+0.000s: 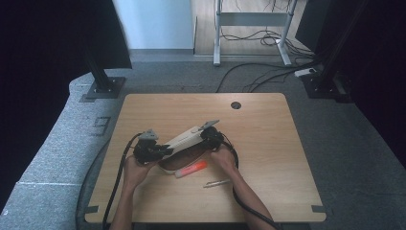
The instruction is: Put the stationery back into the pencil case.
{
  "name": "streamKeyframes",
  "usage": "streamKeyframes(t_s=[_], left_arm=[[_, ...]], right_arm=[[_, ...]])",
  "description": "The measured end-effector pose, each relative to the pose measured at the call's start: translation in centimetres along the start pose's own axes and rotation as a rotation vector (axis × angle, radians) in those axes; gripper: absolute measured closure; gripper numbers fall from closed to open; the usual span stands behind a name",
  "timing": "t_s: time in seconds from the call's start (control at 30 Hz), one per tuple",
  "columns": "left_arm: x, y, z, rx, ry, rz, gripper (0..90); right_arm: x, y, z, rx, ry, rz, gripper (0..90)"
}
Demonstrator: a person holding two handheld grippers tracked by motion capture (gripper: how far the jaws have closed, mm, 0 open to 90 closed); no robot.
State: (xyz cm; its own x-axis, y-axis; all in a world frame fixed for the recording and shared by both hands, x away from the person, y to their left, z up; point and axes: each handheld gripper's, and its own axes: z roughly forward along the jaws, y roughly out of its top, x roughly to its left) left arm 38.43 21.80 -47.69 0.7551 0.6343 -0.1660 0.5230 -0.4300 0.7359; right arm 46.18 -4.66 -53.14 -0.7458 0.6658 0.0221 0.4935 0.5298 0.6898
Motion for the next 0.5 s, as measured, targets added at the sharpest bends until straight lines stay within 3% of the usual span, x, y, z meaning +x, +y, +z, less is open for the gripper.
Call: streamKeyframes(t_s=[0.5], left_arm=[[0.2,-0.1,0.0,-0.009,0.003,-0.010,76.0]], right_arm=[[0.5,-0.1,-3.1,-0.012,0.035,-0.053,38.9]])
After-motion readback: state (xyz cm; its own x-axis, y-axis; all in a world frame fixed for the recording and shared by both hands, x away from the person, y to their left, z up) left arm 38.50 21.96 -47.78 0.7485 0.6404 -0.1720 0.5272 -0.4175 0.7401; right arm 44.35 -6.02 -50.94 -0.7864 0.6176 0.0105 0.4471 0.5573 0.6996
